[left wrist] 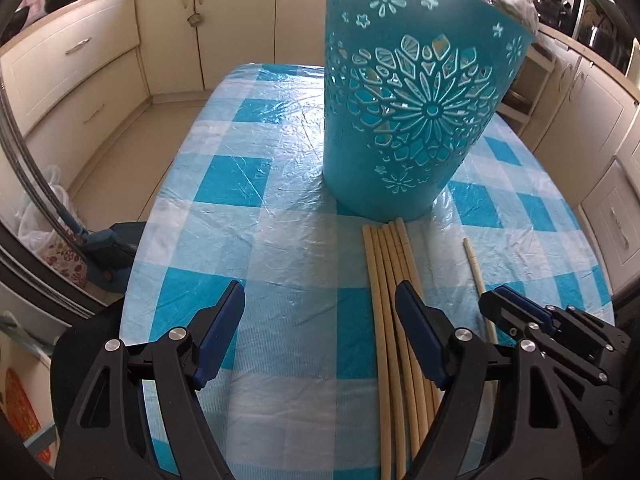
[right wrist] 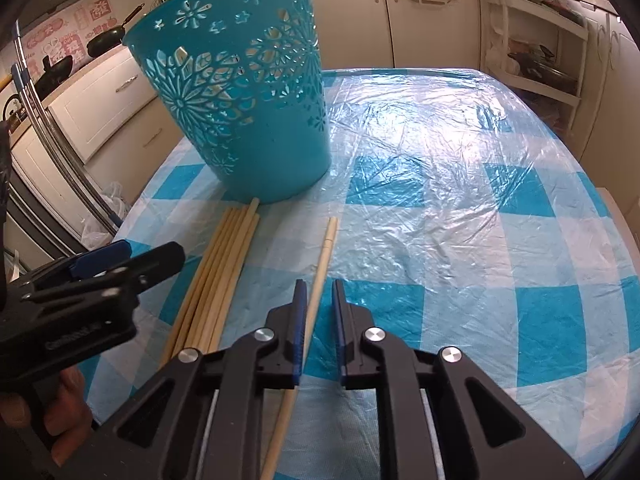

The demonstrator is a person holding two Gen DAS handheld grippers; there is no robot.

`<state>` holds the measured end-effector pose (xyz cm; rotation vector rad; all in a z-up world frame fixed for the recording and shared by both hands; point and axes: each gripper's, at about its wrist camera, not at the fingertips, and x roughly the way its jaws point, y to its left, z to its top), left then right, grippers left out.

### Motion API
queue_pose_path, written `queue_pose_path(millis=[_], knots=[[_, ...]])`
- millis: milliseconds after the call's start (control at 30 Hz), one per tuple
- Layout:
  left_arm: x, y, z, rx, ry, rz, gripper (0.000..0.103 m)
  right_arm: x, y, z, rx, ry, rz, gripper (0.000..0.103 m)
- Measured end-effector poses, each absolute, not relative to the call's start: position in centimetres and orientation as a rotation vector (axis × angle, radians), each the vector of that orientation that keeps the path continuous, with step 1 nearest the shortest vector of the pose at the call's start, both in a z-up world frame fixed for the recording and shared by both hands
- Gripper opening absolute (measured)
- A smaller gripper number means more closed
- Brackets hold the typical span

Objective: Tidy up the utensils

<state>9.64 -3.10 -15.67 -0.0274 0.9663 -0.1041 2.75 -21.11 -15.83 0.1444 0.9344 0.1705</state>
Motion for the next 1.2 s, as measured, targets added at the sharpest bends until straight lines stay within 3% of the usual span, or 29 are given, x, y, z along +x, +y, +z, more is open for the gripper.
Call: queue_pose_path(millis=[800,900,1067,1200], knots=[[11.5,-3.4,-16.9,0.015,1.010,-0.062,0.073,3.7,-21.8,-15.9,0.182,0.919,0.178,0.015],[11.7,-3.6,-17.0,0.031,1.008,-0.064,0.067,3.8,-21.6,-15.9,0.168,0.921,0.177,0.015],[12.0,-4.3,-16.7,0.060,1.002,-0.122,0.033,3.6,-21.4,-15.9,0.131,0.925,0.166,0.010],[11.9,-4.7,-16.7,0.085,1.007,-0.136,0.030,3.5,-21.4,-15.9,0.137,0.922,0.165,0.010]])
